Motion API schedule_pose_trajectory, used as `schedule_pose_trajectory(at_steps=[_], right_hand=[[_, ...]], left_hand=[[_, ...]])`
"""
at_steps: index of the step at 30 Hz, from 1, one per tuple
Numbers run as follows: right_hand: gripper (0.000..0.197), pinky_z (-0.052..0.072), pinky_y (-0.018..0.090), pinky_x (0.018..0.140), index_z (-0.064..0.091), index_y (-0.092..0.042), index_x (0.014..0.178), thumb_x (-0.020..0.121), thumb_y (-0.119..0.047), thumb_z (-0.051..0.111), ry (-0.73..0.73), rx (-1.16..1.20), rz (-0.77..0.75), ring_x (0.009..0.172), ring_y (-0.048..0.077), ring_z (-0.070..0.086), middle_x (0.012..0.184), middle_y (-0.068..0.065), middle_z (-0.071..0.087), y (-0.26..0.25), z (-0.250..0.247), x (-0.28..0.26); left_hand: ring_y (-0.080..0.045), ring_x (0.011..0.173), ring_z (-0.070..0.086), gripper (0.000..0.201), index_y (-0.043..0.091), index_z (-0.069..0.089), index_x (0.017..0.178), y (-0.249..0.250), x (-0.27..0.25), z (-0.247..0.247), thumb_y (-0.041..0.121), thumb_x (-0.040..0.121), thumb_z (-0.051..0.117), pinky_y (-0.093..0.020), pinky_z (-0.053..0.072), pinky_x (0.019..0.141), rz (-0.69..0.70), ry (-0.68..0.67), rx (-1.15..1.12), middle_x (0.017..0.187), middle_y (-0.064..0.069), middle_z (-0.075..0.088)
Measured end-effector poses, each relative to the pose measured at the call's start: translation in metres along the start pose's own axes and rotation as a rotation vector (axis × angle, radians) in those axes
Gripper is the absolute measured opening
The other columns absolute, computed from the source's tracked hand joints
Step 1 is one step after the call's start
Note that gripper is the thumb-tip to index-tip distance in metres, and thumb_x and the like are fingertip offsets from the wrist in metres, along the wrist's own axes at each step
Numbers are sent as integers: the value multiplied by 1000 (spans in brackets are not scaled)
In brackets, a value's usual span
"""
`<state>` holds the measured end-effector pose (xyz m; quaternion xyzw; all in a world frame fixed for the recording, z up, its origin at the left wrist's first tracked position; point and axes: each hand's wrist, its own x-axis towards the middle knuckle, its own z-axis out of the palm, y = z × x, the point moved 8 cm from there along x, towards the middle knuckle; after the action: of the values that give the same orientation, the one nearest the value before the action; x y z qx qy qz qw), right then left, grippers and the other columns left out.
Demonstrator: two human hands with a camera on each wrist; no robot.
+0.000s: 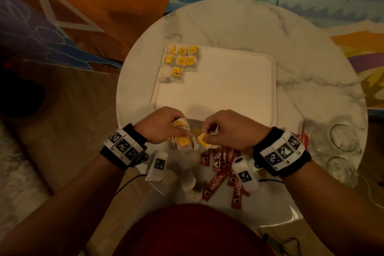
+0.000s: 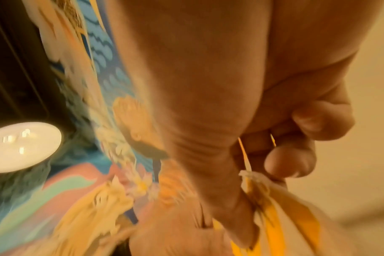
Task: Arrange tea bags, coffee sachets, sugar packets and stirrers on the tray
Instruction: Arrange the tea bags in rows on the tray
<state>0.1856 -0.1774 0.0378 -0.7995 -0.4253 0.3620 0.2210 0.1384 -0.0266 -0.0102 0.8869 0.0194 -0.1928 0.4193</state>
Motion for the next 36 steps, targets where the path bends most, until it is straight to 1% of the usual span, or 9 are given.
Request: schedule_pose_trajectory(at_steps=[3,5,9,13,16,20,28,32,36], right_hand=[[12,44,10,65,75,-22,95,89,-32,75,85,152,-24,70,-7,60,88,-12,71,-5,-24,-5],[8,48,14,70,75,-21,95,90,-27,75,146,269,-66,76,0,63,88,-9,73,-8,-36,-5],[7,57,35,82,72,-14,99,93,-13,70,290,532,-97,86,21,69,96,4,72,-3,-43,4],[11,58,48,87,72,-14,102,93,-12,67,328,576,-99,93,23,71,99,1,73,7,-27,24],[13,59,43,84,72,-17,104,92,-15,67,378,579,-63,89,17,71,98,-5,73,18,-16,39],[26,59,39,74,65,-22,112,87,-19,74,460,591,9,75,15,69,94,-2,71,29,-9,47],[14,57,28,64,70,-10,106,93,-16,70,520,765,48,69,17,70,90,7,69,33,-26,48],[16,53,25,76,74,-19,102,93,-30,68,561,422,125,80,10,68,94,-5,72,51,-41,44],[46,50,29,87,69,-22,120,86,-52,70,266,58,149,96,8,63,110,-7,68,42,-13,52]], left_hand=[[-2,74,66,9,19,70,89,0,1,-6,26,88,76,-23,51,70,-65,56,-206,81,11,70],[-5,73,65,7,19,68,94,-4,1,-4,25,92,72,-27,52,70,-109,88,-310,79,10,69],[-25,82,69,16,10,65,110,-6,3,10,18,96,64,-38,58,68,-191,118,-678,94,-13,71],[-32,74,65,25,3,60,116,-5,8,24,-4,92,56,-38,58,62,-284,195,-1088,96,-23,62],[-30,77,66,27,4,62,116,-7,10,25,-4,95,47,-35,58,61,-329,247,-1222,98,-20,64],[-26,93,66,52,8,59,134,-5,11,30,42,94,55,-37,54,78,-350,145,-1273,109,-13,67],[-27,92,70,39,14,65,120,-17,8,9,5,83,71,-40,55,79,-283,250,-1294,107,-14,70],[-30,91,69,25,17,67,111,-26,4,-6,1,93,59,-44,53,84,-297,348,-1306,102,-11,72],[-32,92,69,22,12,65,113,-29,3,-11,2,95,56,-42,57,78,-319,375,-1324,105,-14,71]])
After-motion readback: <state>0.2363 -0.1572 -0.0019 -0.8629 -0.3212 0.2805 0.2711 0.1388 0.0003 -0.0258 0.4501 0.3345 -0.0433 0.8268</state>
